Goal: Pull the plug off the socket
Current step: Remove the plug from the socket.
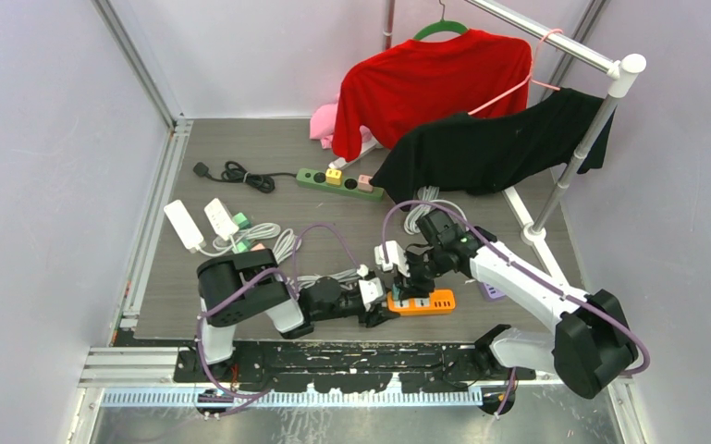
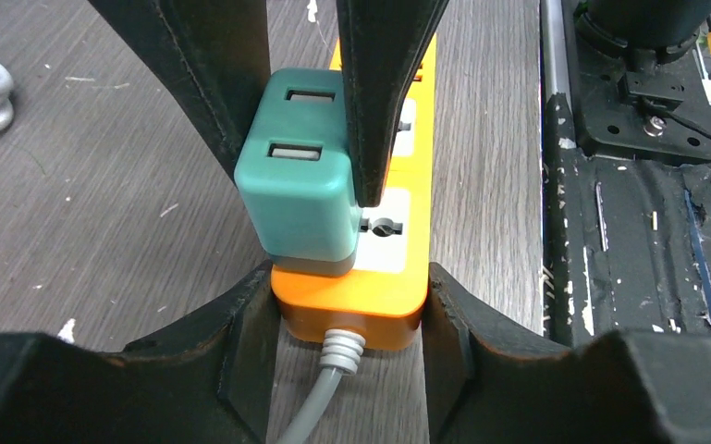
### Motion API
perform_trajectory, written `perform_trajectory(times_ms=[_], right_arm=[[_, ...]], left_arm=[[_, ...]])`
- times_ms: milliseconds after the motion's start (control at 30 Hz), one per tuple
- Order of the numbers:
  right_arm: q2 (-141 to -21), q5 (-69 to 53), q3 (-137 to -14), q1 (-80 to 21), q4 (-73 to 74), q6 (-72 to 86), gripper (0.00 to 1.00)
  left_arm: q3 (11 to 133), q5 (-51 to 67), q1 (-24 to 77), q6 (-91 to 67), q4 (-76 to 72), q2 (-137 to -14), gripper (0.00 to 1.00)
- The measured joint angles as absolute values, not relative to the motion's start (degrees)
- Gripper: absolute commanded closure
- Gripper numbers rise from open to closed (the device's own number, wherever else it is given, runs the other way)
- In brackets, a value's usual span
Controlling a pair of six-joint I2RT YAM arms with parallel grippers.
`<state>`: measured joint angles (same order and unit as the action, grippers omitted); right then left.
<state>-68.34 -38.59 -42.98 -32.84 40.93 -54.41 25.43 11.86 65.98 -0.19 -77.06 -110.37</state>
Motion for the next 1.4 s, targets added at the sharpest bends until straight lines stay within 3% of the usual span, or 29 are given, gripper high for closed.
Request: perform_trajectory(times_ms=[267, 600, 1033, 1400], right_arm=[[-68.7, -37.9, -43.1, -31.7, 39.4, -51.4, 0.99], [-65.9, -42.5, -43.5, -30.2, 41.3, -61.0, 0.99], [-66.9, -39.7, -43.5, -30.2, 36.8, -49.2, 0.99], [-66.4, -45.5, -45.1, -29.2, 44.4, -59.8, 0.99]], left_arm=[[25.6, 12.7, 64.9, -2.2, -76.6, -110.3, 1.0], [23.8, 14.1, 62.6, -4.6, -79.1, -108.1, 1.0], [25.4, 15.0, 61.8, -7.1, -78.3, -109.4, 1.0], [23.0, 14.5, 61.0, -7.9, -77.9, -109.4, 1.0]])
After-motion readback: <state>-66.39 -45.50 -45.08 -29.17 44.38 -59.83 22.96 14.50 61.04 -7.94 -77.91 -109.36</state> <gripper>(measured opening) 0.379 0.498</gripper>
